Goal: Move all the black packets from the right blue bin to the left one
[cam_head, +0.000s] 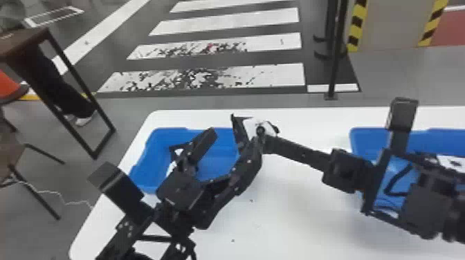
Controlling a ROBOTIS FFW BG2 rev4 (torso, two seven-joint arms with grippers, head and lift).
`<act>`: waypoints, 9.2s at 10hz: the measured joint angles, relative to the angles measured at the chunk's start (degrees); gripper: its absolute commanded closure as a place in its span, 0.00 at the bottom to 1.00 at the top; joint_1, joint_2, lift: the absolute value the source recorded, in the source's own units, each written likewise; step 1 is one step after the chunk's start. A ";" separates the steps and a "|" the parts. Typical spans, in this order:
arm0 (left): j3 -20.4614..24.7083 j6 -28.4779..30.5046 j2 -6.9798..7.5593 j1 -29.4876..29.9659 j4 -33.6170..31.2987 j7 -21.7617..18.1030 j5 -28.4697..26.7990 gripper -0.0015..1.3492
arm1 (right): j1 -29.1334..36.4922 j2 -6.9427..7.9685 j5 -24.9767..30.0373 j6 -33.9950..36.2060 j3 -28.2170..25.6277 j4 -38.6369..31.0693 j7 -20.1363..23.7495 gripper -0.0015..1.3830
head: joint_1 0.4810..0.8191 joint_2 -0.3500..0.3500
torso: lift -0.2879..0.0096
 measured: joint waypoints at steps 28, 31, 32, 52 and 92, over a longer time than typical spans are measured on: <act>6.11 -13.44 -2.17 0.66 2.45 8.79 -6.38 0.15 | 8.86 5.90 37.90 11.29 -28.39 -11.13 -22.77 0.16 | 0.63 0.44 | 0.50; 3.98 -11.28 -1.55 5.28 -4.33 8.75 -3.90 0.15 | 2.44 6.81 40.10 12.07 -29.14 1.67 -26.47 0.15 | 0.63 0.32 | 0.50; 4.21 -10.93 -1.72 5.73 -4.58 8.75 -3.67 0.15 | -0.20 6.88 41.29 12.07 -28.80 6.03 -26.65 0.15 | 0.63 0.30 | 0.50; 3.92 -12.25 -1.60 5.86 -4.22 8.71 -4.52 0.16 | 7.54 6.30 23.36 1.25 -26.83 4.06 -17.68 0.86 | 0.63 0.45 | 0.50; 9.22 -27.39 -2.23 -17.40 33.09 11.50 -14.40 0.15 | 20.69 4.01 26.10 -18.91 -17.86 -20.72 -6.80 0.09 | 0.52 0.85 | 0.50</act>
